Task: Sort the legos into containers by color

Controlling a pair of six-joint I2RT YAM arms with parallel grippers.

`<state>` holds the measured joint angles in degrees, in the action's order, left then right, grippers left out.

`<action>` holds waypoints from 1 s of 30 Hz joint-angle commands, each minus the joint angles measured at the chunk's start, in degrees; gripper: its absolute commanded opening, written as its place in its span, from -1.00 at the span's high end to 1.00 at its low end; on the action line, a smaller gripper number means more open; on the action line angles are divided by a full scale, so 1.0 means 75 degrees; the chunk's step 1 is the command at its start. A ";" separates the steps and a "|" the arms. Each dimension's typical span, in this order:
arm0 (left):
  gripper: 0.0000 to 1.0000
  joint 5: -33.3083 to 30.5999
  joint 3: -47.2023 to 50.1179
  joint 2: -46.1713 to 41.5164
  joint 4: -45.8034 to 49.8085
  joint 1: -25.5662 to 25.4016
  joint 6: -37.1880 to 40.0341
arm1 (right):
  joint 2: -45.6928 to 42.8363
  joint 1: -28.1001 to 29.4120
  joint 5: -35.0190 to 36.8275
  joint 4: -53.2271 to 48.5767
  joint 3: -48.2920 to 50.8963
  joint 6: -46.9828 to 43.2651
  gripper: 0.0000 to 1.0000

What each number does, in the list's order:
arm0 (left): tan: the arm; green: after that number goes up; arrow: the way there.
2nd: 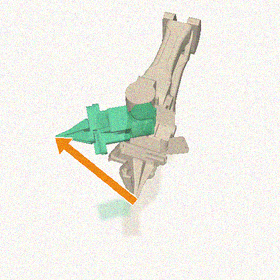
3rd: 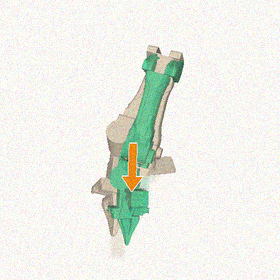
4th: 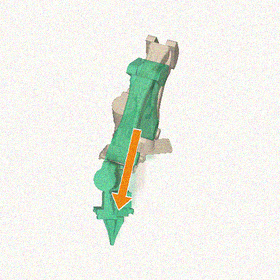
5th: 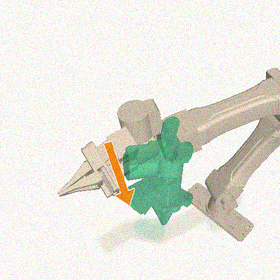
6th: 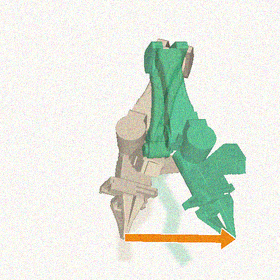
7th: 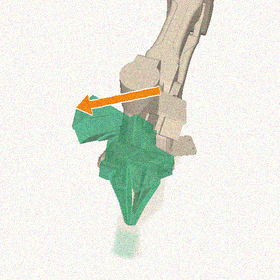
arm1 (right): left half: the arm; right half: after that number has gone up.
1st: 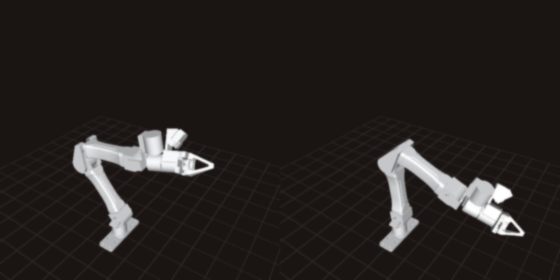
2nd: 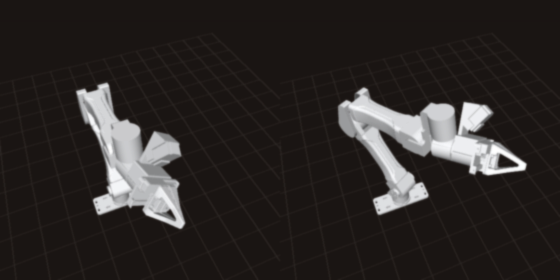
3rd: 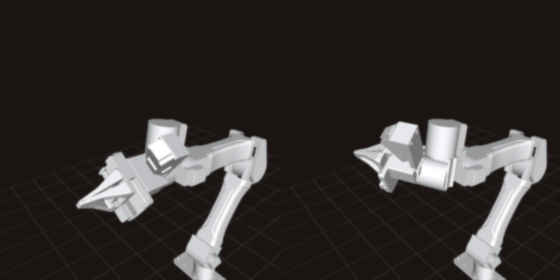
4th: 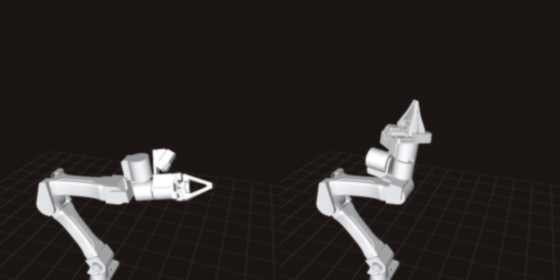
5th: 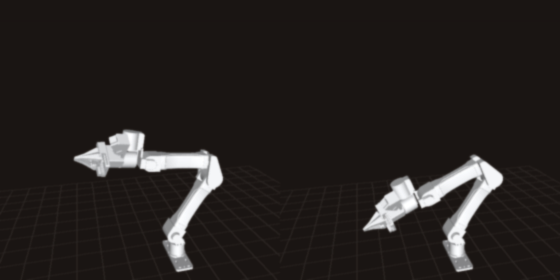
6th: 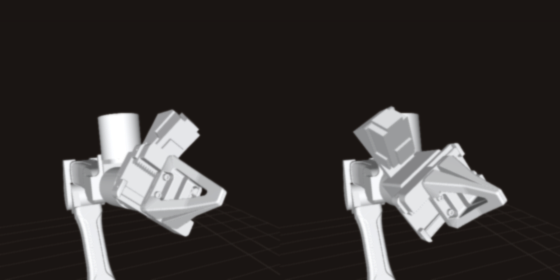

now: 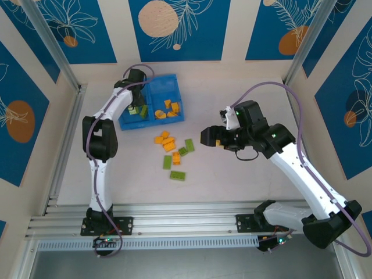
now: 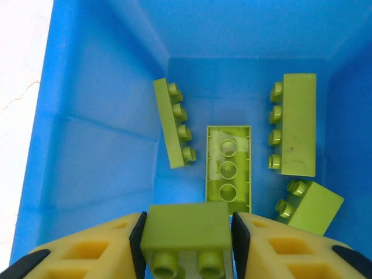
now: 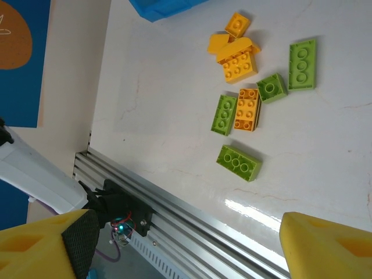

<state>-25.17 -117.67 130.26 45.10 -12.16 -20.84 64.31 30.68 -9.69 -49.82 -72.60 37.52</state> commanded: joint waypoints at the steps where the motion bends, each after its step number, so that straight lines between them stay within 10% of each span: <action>1: 0.10 -0.0199 -0.0376 0.0229 0.0557 0.0087 0.0117 | -0.0090 -0.0036 0.0085 -0.0195 0.0088 0.0103 -0.66; 10: -0.03 0.0485 0.0125 -0.0694 0.0581 0.0079 -0.0247 | 0.0036 -0.0071 0.0335 -0.0075 0.0175 -0.0023 -0.67; 18: -0.06 0.2358 0.2697 -0.4526 -0.0418 -0.0031 -0.0574 | 0.0975 0.0268 0.0492 0.0206 0.0145 -0.0038 -0.66; 30: -0.37 0.6102 0.6846 -0.9512 -0.0757 -0.0894 0.2695 | 0.3994 0.2348 0.2828 0.0736 -0.0735 0.0710 -0.44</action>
<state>11.20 -70.06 59.92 35.81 -17.08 -9.78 91.57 45.54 4.08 -44.51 -75.26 41.06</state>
